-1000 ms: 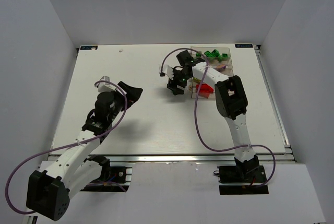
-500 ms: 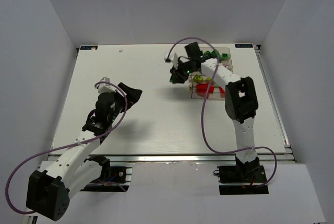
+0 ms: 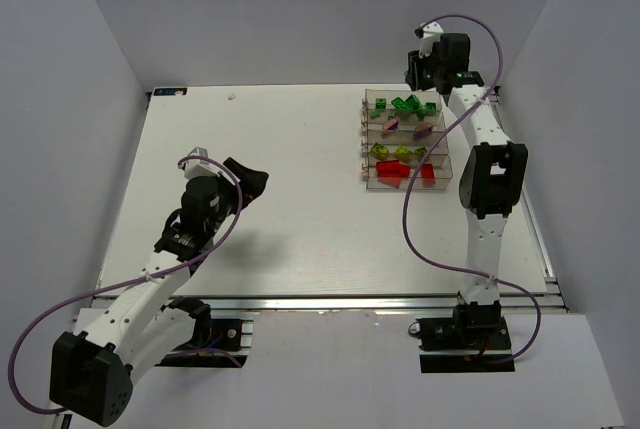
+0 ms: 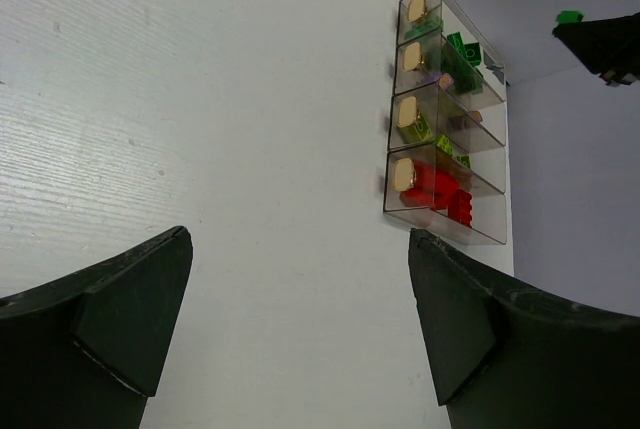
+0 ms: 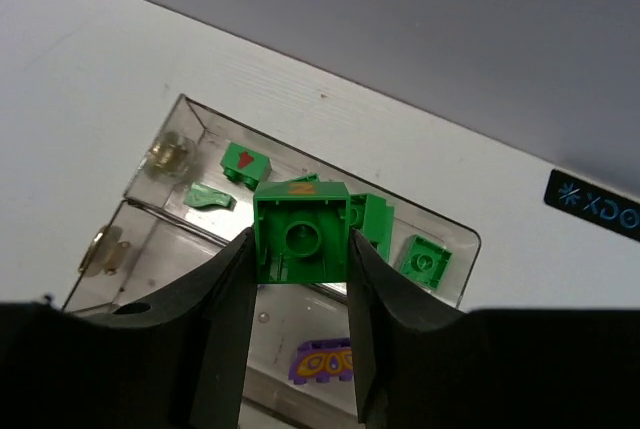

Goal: Sort the legos into containers by color

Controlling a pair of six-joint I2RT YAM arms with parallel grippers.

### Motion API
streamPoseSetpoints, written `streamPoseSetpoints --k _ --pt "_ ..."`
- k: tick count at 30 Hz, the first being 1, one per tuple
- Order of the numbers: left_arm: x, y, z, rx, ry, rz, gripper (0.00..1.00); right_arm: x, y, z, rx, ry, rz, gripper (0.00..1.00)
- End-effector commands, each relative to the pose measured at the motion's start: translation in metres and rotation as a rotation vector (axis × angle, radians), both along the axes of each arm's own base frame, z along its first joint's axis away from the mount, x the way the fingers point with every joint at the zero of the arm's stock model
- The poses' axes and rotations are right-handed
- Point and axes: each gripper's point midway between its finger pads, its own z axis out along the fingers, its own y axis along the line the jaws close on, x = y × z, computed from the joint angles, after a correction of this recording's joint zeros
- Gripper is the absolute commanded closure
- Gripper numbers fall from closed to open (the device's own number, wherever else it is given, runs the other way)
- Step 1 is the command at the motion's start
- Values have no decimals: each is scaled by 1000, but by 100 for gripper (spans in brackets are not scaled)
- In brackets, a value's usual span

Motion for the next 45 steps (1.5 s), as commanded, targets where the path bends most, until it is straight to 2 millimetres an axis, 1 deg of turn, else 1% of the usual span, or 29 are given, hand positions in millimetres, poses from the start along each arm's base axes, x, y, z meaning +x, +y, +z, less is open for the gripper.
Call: streamPoseSetpoints --k 1,5,8,10,11,13,14,15,19,21,25,26,27,28,29,30,31,32,33,34,36,37,38,39,40,41,42,43,45 --pt "1 2 9 -5 -25 10 2 14 6 -17 60 31 -37 100" --pt "2 2 11 -12 -26 12 2 20 13 -35 77 30 -5 100" --pt "3 2 9 -14 -21 15 2 26 15 -50 82 24 3 94" --pt "3 1 9 -15 -17 12 2 31 16 -51 82 13 4 87" --pt "3 1 9 -16 -17 13 2 34 16 -60 77 22 7 81" --pt "4 0 9 -18 -13 10 2 37 16 -62 72 15 12 74" --pt "4 0 9 -17 -12 10 2 37 17 -65 69 17 13 69" --pt "5 0 10 -19 -13 12 2 37 17 -68 64 18 14 54" --pt "5 -1 11 -25 -16 12 2 35 15 -75 46 22 24 28" --pt "5 -1 10 -27 -14 10 2 34 16 -75 45 24 29 11" --pt "8 -3 14 -22 -23 3 2 24 20 -52 62 7 67 11" --pt "8 -3 16 -22 -28 0 2 18 21 -26 66 -28 88 11" --pt "9 -3 17 -19 -30 -1 2 9 23 -24 71 -23 107 10" --pt "9 -3 19 -12 -33 -2 2 2 26 -13 89 -34 139 11" --pt "10 -3 21 -10 -37 0 2 -8 24 19 118 -71 138 11" --pt "10 0 22 -4 -39 13 2 -16 22 32 138 -80 136 11" --pt "10 1 22 0 -36 18 2 -32 25 29 171 -31 173 11" --pt "10 2 26 1 -47 20 2 -47 18 57 227 -38 186 11" --pt "10 3 29 8 -58 18 2 -64 27 67 283 -10 272 11" --pt "10 2 31 11 -68 12 2 -79 23 75 308 35 267 11" --pt "9 1 39 17 -88 -3 2 -89 14 76 340 107 188 11" --pt "8 -1 41 28 -95 -24 2 -99 8 85 336 117 185 11" --pt "8 -2 43 34 -99 -34 2 -113 5 78 334 176 182 11" --pt "7 -3 46 48 -105 -46 2 -121 5 80 337 189 177 11" --pt "6 -5 50 49 -112 -63 2 -130 -11 94 349 168 133 11" --pt "5 -6 51 54 -117 -73 2 -135 -24 86 362 188 86 11" --pt "4 -7 55 56 -128 -82 2 -139 -30 89 372 188 50 11" --pt "3 -9 57 60 -132 -99 2 -145 -41 102 342 150 -14 11" --pt "1 -11 64 56 -154 -111 2 -152 -53 103 307 133 -86 11"
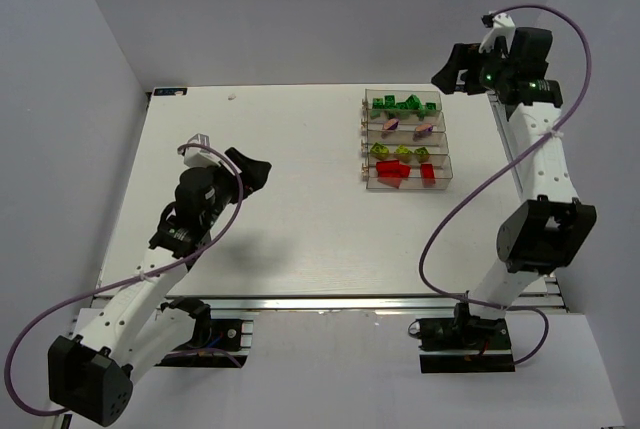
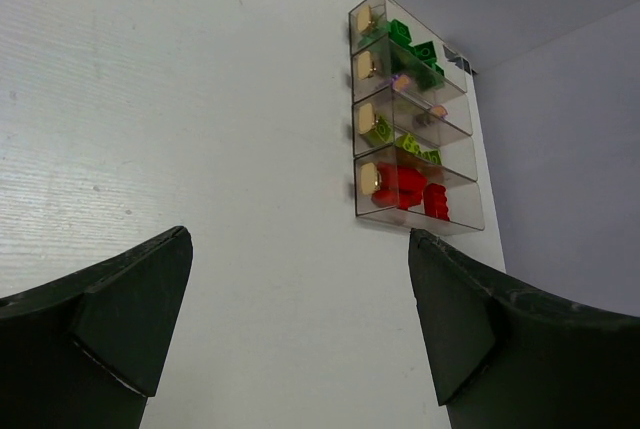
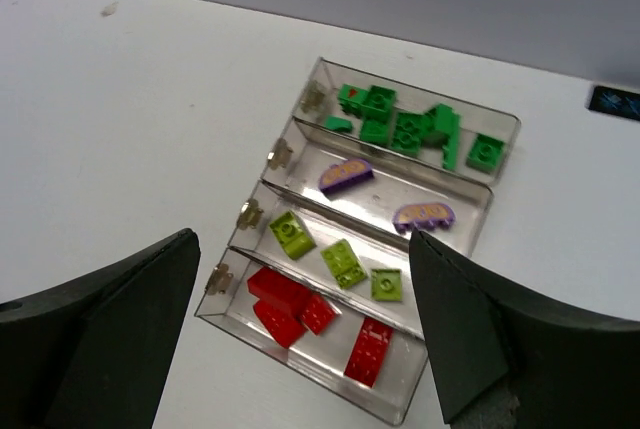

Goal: Sort the legos into containers by color

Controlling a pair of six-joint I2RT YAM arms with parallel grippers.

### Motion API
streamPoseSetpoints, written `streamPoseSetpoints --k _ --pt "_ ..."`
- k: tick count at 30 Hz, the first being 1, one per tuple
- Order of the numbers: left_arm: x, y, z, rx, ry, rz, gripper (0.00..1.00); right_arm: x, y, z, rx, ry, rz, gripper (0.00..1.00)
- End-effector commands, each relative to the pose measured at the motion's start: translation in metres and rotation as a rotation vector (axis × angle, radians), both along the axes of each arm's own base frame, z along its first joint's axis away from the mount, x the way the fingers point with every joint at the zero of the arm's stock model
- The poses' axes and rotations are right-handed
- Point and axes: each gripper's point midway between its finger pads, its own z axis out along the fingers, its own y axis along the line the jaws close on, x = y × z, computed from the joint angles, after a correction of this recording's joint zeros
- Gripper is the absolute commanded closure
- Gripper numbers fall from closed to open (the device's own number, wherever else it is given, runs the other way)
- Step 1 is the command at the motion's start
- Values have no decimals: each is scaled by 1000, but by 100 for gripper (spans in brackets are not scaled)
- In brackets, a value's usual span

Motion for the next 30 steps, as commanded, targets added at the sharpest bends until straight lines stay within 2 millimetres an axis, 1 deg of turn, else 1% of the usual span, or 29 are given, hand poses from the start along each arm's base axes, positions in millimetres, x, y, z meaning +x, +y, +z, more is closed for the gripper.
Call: streamPoseSetpoints --k 1,2,3,4,5,6,7,8,10,16,23,27,30 --pt "-5 -4 30 8 -78 -54 2 -23 -25 -1 -31 54 -177 11" --pt "-6 -7 32 4 -85 -70 2 -28 -28 1 -45 44 -189 11" --pt "-6 -7 34 3 -89 -74 2 -34 -29 -7 -56 53 -195 11" --pt "-6 -7 37 1 -100 -74 2 -44 -32 4 -69 20 -204 11" --pt "-9 -13 37 -7 -100 -110 2 -49 -31 2 -74 18 -200 11" --pt "-10 -14 39 -11 -105 -114 2 -56 -30 -9 -76 40 -194 11" --pt "-11 -14 41 -23 -110 -115 2 -65 -27 -2 -69 22 -181 11" --pt "-12 -15 39 -28 -112 -119 2 -69 -28 -5 -99 8 -165 11" --pt "-15 -16 42 -43 -121 -129 2 -80 -26 -10 -104 8 -151 11" --pt "-23 -16 48 -25 -127 -152 2 -104 -23 -22 -107 7 -135 10" --pt "-31 -13 50 -21 -128 -157 2 -116 -23 -30 -111 28 -132 11" --pt "-37 -12 51 -31 -133 -157 2 -119 -23 -26 -114 15 -132 11" --pt "-38 -10 51 -26 -131 -153 2 -119 -23 -28 -117 19 -134 11"
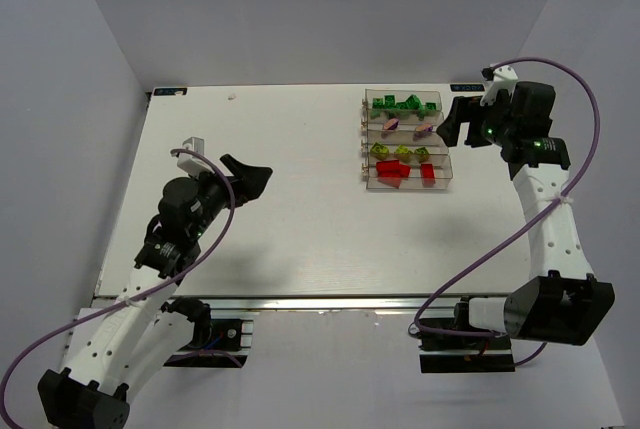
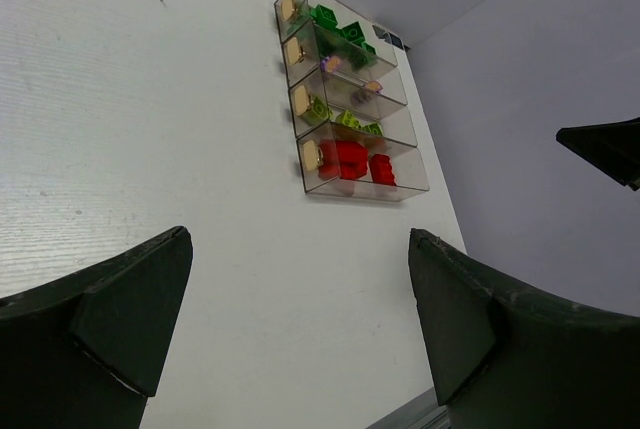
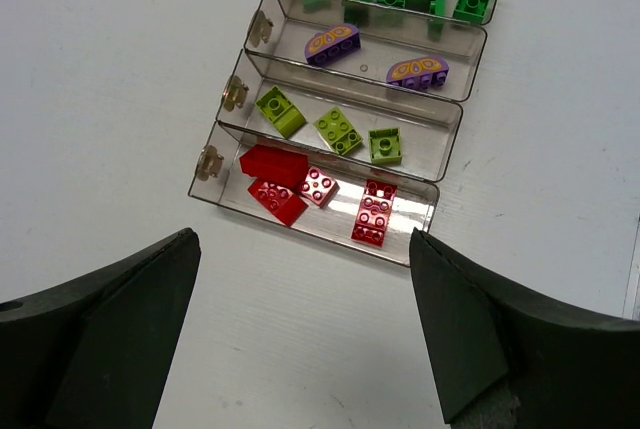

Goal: Sort the legos into containers by color

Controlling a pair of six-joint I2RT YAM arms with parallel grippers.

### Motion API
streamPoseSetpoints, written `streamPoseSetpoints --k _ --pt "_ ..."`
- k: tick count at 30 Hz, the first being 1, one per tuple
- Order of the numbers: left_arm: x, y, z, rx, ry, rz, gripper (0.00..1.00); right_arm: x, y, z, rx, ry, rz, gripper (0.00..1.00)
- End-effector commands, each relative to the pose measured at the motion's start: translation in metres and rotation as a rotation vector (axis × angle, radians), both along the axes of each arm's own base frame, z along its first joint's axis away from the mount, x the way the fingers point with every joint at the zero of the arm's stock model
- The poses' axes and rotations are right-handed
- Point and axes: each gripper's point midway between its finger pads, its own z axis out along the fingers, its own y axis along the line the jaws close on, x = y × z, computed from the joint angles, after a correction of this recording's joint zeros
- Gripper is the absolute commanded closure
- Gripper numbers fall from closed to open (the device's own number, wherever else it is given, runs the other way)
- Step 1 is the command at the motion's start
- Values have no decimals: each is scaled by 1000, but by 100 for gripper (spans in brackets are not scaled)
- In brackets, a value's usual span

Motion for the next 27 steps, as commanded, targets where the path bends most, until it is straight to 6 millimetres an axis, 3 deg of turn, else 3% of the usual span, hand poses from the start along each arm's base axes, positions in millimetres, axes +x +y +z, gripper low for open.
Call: streamPoseSetpoints --k 1,27 --pt "-4 2 10 0 -22 -7 2 -3 1 14 -10 -53 8 11" --pt "-7 6 6 -9 -18 16 2 0 1 17 -9 -54 13 10"
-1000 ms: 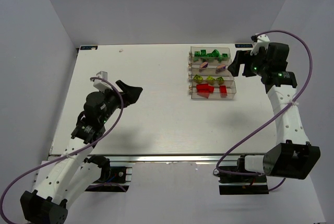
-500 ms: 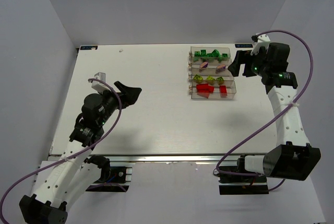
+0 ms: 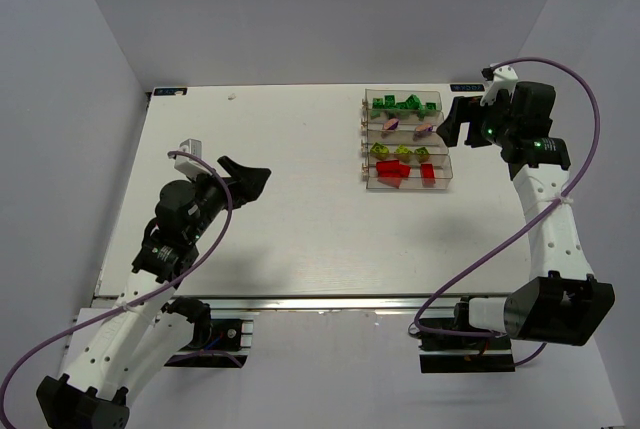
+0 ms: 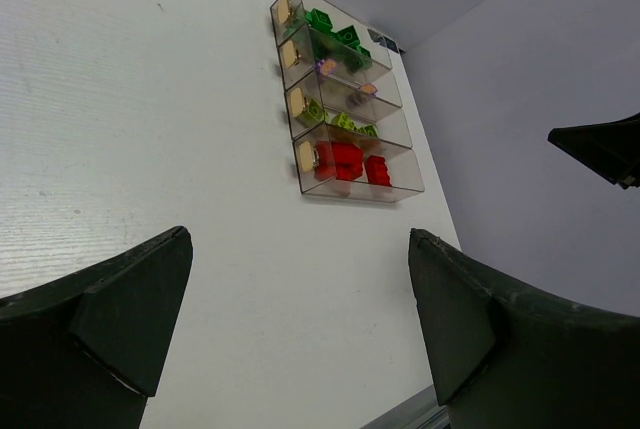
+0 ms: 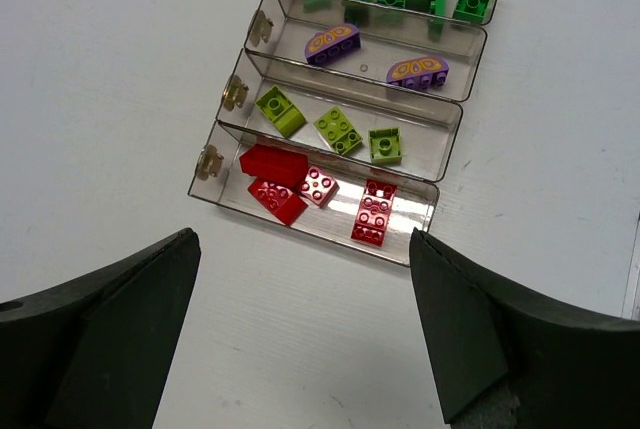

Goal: Sort the legos into containers by color

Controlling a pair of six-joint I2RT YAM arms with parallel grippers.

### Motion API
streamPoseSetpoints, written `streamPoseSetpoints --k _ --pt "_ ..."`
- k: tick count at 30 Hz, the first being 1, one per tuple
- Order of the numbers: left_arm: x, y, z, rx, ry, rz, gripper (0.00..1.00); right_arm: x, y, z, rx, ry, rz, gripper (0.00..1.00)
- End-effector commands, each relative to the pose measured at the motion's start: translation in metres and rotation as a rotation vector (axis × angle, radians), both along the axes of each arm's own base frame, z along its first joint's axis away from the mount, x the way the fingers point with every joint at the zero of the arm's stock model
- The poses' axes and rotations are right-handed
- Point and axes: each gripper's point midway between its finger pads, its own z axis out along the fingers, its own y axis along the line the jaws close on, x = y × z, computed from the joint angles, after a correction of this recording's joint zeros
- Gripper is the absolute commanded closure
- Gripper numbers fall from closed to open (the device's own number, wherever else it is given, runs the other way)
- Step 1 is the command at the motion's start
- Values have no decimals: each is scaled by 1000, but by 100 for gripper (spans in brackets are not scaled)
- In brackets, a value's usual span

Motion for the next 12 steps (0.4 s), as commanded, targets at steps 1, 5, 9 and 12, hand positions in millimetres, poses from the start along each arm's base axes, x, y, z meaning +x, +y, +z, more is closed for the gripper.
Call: streamPoseSetpoints --k 1,5,9,12 --pt "-1 4 2 1 -5 14 2 2 1 16 -7 -51 12 11" --pt "-1 4 0 5 -2 12 2 1 1 15 -7 -50 12 11" --pt "0 4 0 11 -1 13 2 2 1 14 -10 -47 10 11" --pt "0 4 1 10 -4 13 2 1 2 12 -10 -49 17 11"
